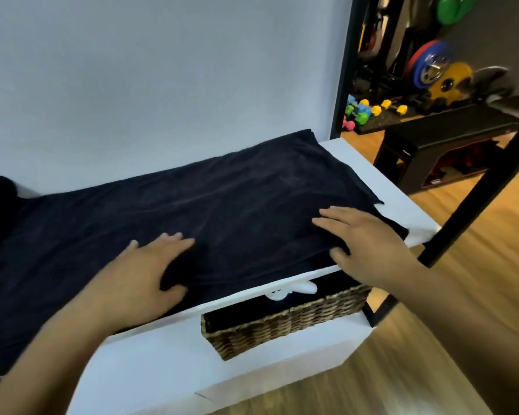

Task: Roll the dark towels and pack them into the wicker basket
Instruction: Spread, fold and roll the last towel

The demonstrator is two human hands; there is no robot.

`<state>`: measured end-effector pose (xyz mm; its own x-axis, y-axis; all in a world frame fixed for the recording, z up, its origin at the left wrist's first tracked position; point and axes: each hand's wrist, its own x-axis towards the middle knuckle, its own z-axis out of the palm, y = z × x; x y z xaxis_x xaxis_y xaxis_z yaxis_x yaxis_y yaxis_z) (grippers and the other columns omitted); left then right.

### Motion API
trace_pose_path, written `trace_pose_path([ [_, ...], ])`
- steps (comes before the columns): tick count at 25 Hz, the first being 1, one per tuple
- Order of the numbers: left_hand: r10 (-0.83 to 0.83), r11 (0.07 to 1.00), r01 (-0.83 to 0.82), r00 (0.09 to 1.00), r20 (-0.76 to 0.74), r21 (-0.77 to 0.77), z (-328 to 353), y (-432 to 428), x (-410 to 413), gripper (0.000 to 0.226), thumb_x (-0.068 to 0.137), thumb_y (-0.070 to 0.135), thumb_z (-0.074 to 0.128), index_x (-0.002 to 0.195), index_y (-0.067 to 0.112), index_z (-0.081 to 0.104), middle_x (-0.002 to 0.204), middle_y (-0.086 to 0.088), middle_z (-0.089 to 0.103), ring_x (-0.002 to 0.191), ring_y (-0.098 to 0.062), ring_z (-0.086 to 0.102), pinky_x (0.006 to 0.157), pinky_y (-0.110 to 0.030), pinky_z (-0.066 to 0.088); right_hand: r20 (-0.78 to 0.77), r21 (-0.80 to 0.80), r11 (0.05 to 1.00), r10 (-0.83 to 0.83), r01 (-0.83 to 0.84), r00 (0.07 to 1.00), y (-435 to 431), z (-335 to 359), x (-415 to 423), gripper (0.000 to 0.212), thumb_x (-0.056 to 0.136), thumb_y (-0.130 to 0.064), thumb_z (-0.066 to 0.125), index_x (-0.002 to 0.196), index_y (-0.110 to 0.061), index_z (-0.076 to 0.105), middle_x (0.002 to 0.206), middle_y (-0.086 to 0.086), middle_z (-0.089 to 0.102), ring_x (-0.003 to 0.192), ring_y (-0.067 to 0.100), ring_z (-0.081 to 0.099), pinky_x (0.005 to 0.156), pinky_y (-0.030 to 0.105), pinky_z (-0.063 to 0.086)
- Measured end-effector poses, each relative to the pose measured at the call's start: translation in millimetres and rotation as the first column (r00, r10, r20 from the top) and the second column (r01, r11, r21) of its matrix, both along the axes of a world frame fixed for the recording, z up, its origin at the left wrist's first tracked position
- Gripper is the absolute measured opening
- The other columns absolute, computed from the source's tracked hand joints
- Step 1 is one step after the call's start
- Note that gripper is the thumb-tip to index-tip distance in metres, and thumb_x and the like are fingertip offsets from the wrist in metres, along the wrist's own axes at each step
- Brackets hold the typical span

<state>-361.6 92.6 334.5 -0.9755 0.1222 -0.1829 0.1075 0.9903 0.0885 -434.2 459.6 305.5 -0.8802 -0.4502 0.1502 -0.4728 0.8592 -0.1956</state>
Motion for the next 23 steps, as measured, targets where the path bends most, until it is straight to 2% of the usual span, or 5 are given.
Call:
trace_pose_path([
  [6, -0.408, 0.911, 0.411, 0.892, -0.196, -0.026, -18.2, 186.2, -56.4, 0.063, 0.099, 0.057, 0.037, 0.153, 0.028, 0.028, 0.161, 0.005, 0.025, 0.15, -0.017, 0.018, 0.119, -0.039, 0.024, -0.119, -0.186, 0.926, -0.354, 0.329, 0.928, 63.2, -0.2, 17.1, 0.036, 0.094, -0.012, 0.055, 0.126, -0.023, 0.067, 0.127, -0.003, 0.065, 0.121, 0.022, 0.056, 0.088, 0.042, 0.053],
  [10, -0.377, 0.918, 0.392, 0.816, -0.439, -0.06, -8.1, 247.9, -82.4, 0.039, 0.097, 0.054, 0.044, 0.109, 0.019, 0.057, 0.104, 0.001, 0.063, 0.091, -0.022, 0.062, 0.063, -0.034, 0.045, -0.146, -0.472, 0.846, -0.353, 0.249, 0.924, 59.9, 9.3, -4.1, 0.028, 0.094, -0.013, 0.057, 0.116, -0.023, 0.072, 0.107, -0.003, 0.071, 0.097, 0.016, 0.065, 0.081, 0.04, 0.055],
  [13, -0.137, 0.886, 0.316, 0.878, -0.458, 0.34, 5.0, 240.6, -111.2, 0.031, 0.099, 0.038, 0.051, 0.076, 0.017, 0.056, 0.072, 0.001, 0.062, 0.065, -0.018, 0.06, 0.06, -0.031, 0.044, -0.075, -0.665, 0.699, -0.411, 0.261, 0.908, 56.4, 10.1, -16.8, 0.017, 0.094, -0.019, 0.064, 0.108, -0.017, 0.073, 0.096, -0.005, 0.072, 0.089, 0.011, 0.067, 0.081, 0.031, 0.055],
  [18, 0.26, 0.149, -0.233, 0.947, 0.189, 0.961, 48.4, 191.9, -146.2, 0.025, 0.097, 0.031, 0.057, 0.106, 0.014, 0.073, 0.096, 0.002, 0.077, 0.088, -0.015, 0.073, 0.083, -0.031, 0.056, 0.186, -0.349, 0.851, -0.348, 0.393, 0.919, 67.1, -2.5, -33.4, 0.03, 0.091, -0.021, 0.066, 0.121, -0.02, 0.067, 0.117, -0.001, 0.066, 0.107, 0.015, 0.061, 0.086, 0.023, 0.044],
  [23, 0.535, -0.198, 0.012, 0.839, 0.098, 0.98, 92.8, 158.3, -178.4, 0.028, 0.094, 0.04, 0.058, 0.107, 0.019, 0.07, 0.102, 0.004, 0.074, 0.094, -0.011, 0.071, 0.087, -0.032, 0.057, 0.215, -0.218, 0.851, -0.436, 0.478, 0.874, 58.3, 1.9, -58.6, 0.036, 0.095, -0.02, 0.055, 0.13, -0.031, 0.055, 0.124, 0.002, 0.051, 0.108, 0.025, 0.055, 0.084, 0.036, 0.051],
])
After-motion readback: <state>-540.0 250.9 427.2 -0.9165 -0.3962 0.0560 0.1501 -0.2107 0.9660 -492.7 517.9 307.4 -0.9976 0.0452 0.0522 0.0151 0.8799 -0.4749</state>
